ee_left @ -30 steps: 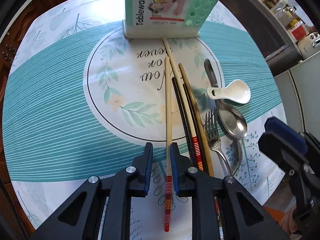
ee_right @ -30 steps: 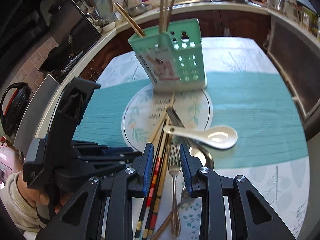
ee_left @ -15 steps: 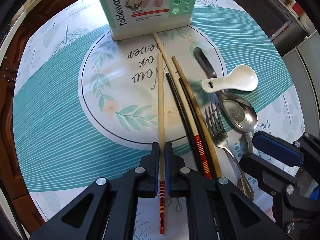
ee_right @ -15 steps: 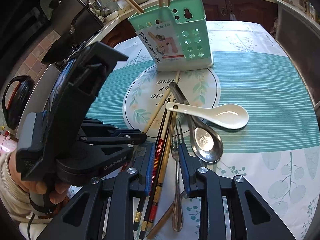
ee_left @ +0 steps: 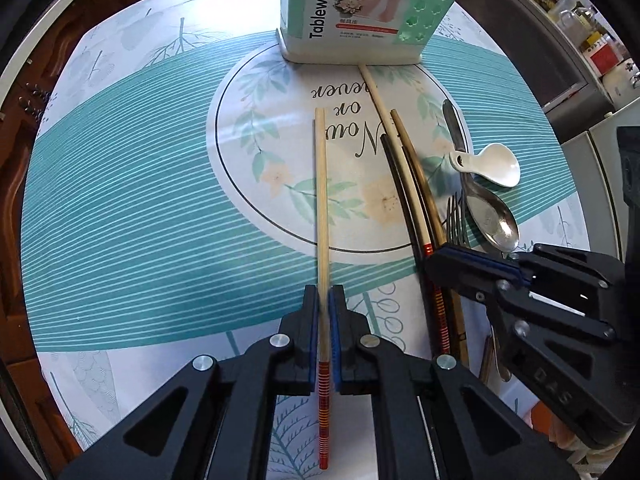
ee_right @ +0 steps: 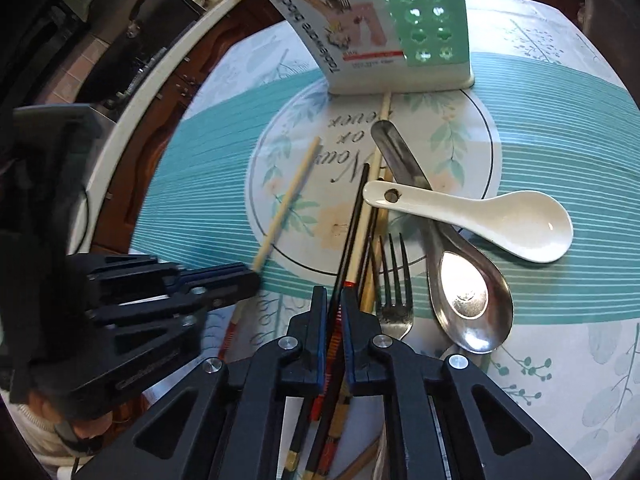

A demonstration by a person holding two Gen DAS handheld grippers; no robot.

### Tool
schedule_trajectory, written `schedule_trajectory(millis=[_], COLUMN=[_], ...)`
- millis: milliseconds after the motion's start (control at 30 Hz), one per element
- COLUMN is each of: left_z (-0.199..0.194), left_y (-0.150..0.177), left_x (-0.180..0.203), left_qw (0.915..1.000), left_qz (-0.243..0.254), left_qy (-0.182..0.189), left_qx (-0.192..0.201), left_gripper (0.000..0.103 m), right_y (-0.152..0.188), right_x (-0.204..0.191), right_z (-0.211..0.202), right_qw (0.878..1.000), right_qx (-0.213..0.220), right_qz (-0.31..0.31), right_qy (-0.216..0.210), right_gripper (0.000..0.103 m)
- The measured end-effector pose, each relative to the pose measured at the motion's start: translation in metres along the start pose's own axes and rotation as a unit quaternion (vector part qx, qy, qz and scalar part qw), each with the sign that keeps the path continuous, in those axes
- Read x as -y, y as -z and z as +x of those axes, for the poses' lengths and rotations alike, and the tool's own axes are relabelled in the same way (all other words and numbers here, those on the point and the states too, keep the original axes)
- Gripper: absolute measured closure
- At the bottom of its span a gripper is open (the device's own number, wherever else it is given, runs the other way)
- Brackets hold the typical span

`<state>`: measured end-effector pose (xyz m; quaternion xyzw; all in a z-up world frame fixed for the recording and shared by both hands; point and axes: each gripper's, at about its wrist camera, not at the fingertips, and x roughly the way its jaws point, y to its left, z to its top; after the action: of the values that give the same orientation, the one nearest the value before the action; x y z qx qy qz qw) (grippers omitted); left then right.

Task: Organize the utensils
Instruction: 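Grasp a red-striped wooden chopstick with the left tool while the right tool grasps another chopstick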

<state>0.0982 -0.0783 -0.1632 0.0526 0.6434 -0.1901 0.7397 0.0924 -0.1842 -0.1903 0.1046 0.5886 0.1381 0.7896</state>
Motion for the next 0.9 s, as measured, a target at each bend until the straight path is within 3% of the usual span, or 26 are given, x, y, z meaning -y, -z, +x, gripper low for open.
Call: schedule_trajectory(millis=[233,500,700,900], left_z=[-0.006,-0.008,-0.007,-0.012], left_y=[0.014,0.02,0.02,0.02], left_x=[-0.031,-0.048,-0.059,-0.068], left_qw=[0.9998,0.999,0.9984,0.9979], left_qz=[0.0,-0.013,-0.022,-0.024], left_qy=[0.019,0.041,0.05,0.058], left_qx=[0.008,0.01,0.01,0.013], left_gripper=[0.1,0.1,0.1,0.1], right_y=[-0.007,-0.013,-0.029,-0.035], right_x=[-0.009,-0.013,-0.025,-0.04], right_z=[0.005,0.011,0.016,0.024], right_qw=[0.999,0.998,0.996,0.996], right_qx=[-0.001,-0.007,-0.01,-0.04], right_qz=[-0.004,-0.001,-0.028,-0.062], right_qy=[0.053,0.057,0.089,0.047], right_gripper=[0.101,0.101,0.101,0.1])
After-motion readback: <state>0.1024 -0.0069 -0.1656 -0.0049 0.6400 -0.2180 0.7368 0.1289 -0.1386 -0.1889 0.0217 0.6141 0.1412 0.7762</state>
